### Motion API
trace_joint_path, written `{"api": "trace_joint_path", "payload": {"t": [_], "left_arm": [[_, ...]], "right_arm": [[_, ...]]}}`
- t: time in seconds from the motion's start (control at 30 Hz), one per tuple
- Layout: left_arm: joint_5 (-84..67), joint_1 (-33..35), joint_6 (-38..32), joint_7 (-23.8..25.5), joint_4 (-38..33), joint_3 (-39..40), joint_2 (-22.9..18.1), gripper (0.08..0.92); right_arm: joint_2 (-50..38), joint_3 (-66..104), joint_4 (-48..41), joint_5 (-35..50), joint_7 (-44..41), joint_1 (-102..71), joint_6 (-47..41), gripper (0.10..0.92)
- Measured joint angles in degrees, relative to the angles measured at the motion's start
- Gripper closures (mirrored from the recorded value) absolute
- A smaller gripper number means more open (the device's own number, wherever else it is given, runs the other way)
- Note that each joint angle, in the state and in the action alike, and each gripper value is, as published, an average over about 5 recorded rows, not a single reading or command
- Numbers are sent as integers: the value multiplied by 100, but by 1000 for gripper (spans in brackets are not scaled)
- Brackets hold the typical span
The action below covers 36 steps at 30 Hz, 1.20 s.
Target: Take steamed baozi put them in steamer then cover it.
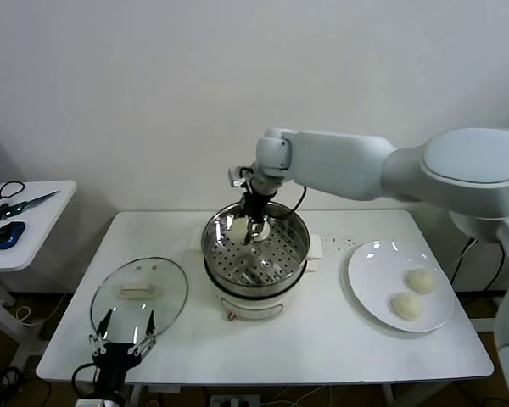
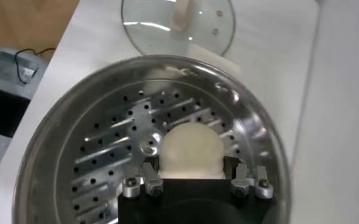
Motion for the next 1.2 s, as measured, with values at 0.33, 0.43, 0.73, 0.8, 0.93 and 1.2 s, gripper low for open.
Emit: {"api": "trace_joint_path", "payload": {"t": [0.33,0.43,0.73,0.8,0.93,1.2], "left_arm": [[0,6,-23,1,51,-36,1,177],[-5,5,-29,1,73,-46,10,177],[-4,-10,-26,1,88,-53,25,177],[0,-13,-20,1,80,-57,30,177],[15,-17,-6,1,61,-56,35,177],[74,-16,17,1,52,-20,35,177]], "right_arm": [[247,-88,-165,-43,127,-330,-12,346],[261,-91,-178,-70,148,-379,-24,315],[137,12,-57,-178,111,-319,-36,204],[46,55,15,-200,76,-251,-24,203],[-229,146,221,-224,-3,-59,17,202],[-1157,318,856,-318,-179,388,98,203]]}}
